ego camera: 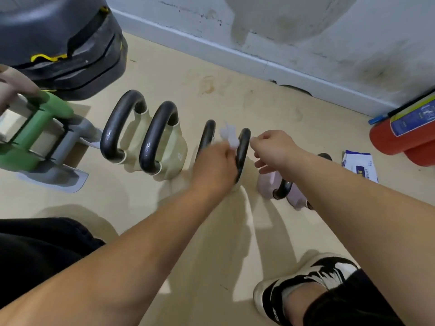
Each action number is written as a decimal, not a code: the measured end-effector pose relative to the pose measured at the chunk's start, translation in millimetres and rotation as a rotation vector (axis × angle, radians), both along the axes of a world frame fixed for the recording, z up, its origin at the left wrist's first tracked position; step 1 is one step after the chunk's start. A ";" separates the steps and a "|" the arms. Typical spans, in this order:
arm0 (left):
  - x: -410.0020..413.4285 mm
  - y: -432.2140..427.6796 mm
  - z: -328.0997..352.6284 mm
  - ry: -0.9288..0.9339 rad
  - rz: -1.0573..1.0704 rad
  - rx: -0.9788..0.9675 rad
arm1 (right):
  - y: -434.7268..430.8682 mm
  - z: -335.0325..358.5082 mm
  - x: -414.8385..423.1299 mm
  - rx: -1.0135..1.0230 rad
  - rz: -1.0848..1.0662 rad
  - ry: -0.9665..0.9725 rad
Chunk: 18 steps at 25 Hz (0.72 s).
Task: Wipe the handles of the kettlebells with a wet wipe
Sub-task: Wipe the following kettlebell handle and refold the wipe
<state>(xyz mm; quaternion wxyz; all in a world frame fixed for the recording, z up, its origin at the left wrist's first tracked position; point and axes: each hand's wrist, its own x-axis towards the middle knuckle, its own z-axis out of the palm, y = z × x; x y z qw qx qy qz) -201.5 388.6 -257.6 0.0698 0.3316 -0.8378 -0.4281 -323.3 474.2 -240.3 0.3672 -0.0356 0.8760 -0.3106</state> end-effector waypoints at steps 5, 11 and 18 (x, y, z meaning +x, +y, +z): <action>-6.5 43.8 -35.7 -0.073 0.073 0.227 | -6.7 -36.2 -26.1 -0.096 0.109 0.207; -93.4 -16.8 -35.5 -0.099 0.265 1.028 | -12.4 -31.2 -64.0 -0.144 0.170 0.150; 19.2 29.0 -48.1 0.020 0.215 0.469 | -17.7 -40.6 -68.5 -0.184 0.115 0.113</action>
